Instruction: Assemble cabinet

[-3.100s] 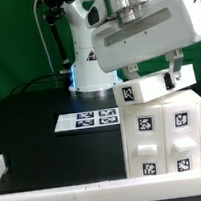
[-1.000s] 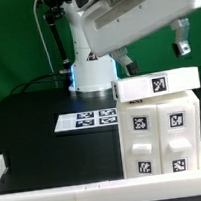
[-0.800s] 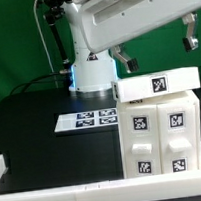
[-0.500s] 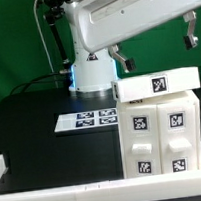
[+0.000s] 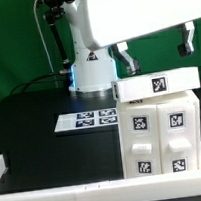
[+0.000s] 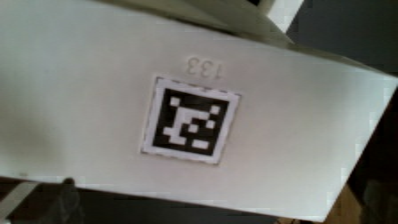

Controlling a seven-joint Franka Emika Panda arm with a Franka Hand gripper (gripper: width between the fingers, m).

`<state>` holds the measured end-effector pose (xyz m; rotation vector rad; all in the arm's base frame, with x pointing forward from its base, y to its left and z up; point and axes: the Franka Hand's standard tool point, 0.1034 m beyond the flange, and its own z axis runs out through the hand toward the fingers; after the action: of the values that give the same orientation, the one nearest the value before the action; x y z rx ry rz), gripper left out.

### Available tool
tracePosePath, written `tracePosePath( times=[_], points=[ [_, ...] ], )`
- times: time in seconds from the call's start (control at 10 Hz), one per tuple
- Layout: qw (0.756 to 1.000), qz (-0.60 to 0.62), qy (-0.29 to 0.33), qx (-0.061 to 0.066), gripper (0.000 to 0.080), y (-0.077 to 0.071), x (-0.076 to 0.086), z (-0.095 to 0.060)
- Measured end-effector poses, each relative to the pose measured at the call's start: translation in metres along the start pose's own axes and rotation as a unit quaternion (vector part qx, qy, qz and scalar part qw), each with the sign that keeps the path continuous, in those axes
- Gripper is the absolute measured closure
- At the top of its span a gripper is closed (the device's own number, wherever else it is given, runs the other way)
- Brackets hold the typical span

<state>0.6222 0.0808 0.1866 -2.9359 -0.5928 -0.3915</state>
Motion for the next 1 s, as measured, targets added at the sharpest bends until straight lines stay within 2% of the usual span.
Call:
tracePosePath(
  times=[0.2, 0.4, 0.5, 0.6, 0.9, 1.0],
  points=[
    [0.994, -0.107, -0.007, -0.010, 0.0002, 0.0013, 0.0008, -0.0012],
    [0.985, -0.171, -0.009, -0.010, 0.0002, 0.0034, -0.0006, -0.0003],
    [0.971, -0.238, -0.014, -0.013, 0.0002, 0.0042, -0.0016, 0.0003],
    [0.946, -0.322, -0.024, -0.018, 0.0002, 0.0041, -0.0029, 0.0016],
    [0.887, -0.457, -0.062, -0.030, 0.0002, -0.0030, -0.0042, 0.0064],
    [0.869, -0.489, -0.068, -0.030, 0.0002, -0.0044, -0.0056, 0.0081]
  ],
)
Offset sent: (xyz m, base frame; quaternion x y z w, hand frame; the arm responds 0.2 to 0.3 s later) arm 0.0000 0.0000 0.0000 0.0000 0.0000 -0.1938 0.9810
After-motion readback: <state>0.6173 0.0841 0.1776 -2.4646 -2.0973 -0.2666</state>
